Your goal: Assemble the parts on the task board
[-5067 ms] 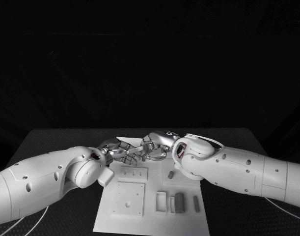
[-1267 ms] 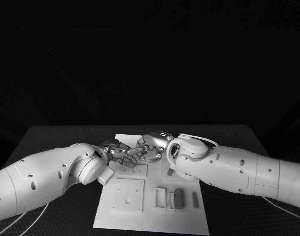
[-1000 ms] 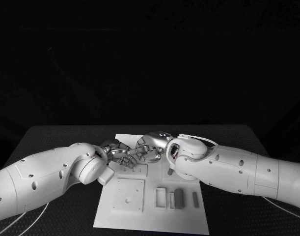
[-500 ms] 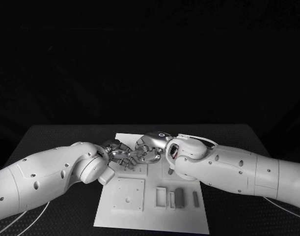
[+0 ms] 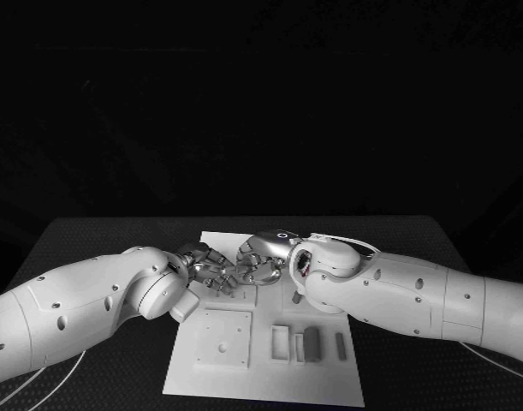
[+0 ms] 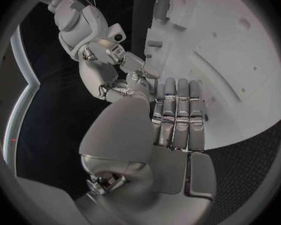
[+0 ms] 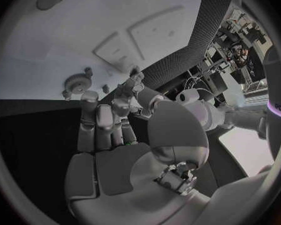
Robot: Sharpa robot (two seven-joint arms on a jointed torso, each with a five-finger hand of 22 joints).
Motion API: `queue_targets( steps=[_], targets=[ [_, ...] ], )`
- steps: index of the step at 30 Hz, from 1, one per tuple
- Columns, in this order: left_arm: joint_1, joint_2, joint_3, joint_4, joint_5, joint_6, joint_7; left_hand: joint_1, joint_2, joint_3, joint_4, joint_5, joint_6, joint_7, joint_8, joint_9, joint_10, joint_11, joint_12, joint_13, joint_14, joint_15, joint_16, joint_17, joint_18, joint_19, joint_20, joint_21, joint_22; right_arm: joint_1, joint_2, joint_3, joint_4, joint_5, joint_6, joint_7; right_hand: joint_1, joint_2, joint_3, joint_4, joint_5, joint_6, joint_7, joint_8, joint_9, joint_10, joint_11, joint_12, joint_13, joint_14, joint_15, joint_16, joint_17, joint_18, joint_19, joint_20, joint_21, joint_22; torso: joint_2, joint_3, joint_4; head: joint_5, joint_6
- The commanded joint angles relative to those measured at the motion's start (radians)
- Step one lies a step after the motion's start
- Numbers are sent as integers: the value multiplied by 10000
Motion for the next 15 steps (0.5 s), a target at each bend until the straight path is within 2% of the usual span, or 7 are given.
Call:
queue_targets(
  steps=[1,11,13,15],
  targets=[
    [0,2,-2,23,230,128,82,160,37,138,-11,5,-50,70,-32,-25,-99,9,-85,18,5,63,-71,16,-149,-26,84,-70,-6,8,30,4,-12,-118,126,90,58,74,15,-56,-14,1952,-214,55,10,-377,-288,29,-17,112,-180,59,9,298,-9,-80,69,168,0,-3,2,-9,0],
    [-2,-25,0,10,384,94,82,661,284,452,-147,166,-140,96,-52,-60,-159,41,-162,47,-23,96,-184,52,-149,-99,120,-133,-21,6,37,-5,-35,-79,84,110,58,78,16,-53,-14,1954,-214,55,14,-375,-289,29,-17,118,-181,60,16,298,-8,-81,69,168,3,-3,6,3,-14],
    [-2,-14,0,2,385,106,69,822,246,647,-139,12,-152,97,-46,-68,-160,47,-184,62,-11,102,-221,71,-149,-97,132,-141,-34,6,37,-5,-20,-32,63,122,57,79,16,-52,-14,1954,-214,55,14,-374,-289,29,-17,118,-181,60,14,298,-8,-81,69,168,1,4,2,8,-7],
    [-2,-2,-1,-6,424,116,64,888,254,751,-137,5,-160,97,-44,-72,-159,47,-193,68,-5,104,-237,81,-149,-96,132,-144,-39,5,37,-6,-2,9,56,129,56,80,15,-51,-14,1954,-214,55,15,-373,-289,28,-17,110,-181,60,2,298,-8,-81,70,168,0,1,2,6,-5]
  ],
)
